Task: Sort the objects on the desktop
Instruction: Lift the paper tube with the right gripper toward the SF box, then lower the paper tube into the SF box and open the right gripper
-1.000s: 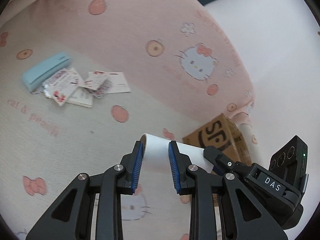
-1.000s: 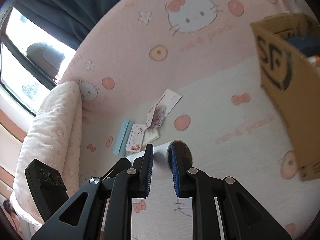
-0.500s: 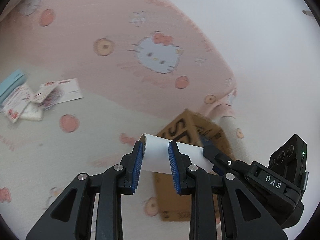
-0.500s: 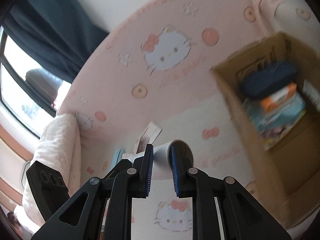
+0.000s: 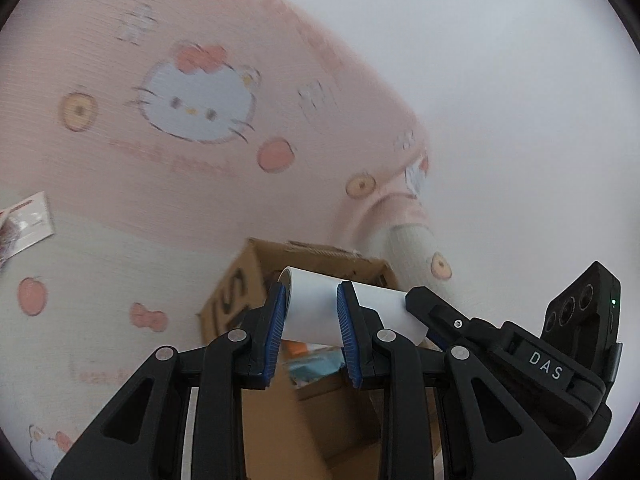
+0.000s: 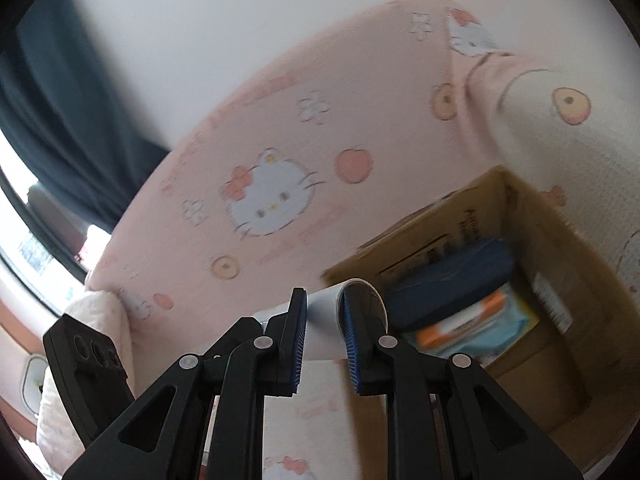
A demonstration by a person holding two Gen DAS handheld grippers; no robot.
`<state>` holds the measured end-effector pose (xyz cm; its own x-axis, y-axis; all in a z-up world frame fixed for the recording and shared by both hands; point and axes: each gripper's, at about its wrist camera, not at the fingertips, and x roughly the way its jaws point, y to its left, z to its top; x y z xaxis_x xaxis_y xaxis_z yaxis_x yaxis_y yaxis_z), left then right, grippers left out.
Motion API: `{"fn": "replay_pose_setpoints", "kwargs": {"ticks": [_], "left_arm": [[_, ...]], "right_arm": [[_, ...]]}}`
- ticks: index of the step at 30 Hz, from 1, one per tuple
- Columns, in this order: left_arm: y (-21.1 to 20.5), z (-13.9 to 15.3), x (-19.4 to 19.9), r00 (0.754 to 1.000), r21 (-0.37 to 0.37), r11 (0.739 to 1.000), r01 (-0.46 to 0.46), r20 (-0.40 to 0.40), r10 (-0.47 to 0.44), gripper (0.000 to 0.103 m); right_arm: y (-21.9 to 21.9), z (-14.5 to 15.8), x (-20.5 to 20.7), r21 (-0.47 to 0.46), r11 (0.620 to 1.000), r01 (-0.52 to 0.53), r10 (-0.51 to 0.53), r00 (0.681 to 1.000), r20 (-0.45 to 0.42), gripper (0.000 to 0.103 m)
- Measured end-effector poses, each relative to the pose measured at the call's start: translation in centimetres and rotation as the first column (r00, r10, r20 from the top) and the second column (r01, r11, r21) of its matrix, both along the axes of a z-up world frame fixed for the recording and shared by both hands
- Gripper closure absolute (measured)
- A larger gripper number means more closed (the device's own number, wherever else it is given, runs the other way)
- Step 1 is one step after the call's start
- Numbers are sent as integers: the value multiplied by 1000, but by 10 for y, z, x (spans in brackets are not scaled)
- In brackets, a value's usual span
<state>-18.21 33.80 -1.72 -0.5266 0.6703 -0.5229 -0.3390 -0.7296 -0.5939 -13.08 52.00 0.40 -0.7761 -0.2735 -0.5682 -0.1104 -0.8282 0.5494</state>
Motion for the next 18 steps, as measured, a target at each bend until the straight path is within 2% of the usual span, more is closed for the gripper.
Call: {"fn": "replay_pose_setpoints", "kwargs": {"ticks": [5,12,18], "left_arm": [[47,-13,-30,996,-99,993,60,68,-54,74],[83,-38,-60,985,-113,992,65,168,-45,74],[102,-51,-69,984,-172,984,47,176,-16,73]], "right_arm": [[42,-21,-24,-39,998,45,-42,996,77,86],[78,-41,-51,-10,998,63,-62,989,131,86],[91,-58,-76,29,999,29,-34,986,165,85]]}}
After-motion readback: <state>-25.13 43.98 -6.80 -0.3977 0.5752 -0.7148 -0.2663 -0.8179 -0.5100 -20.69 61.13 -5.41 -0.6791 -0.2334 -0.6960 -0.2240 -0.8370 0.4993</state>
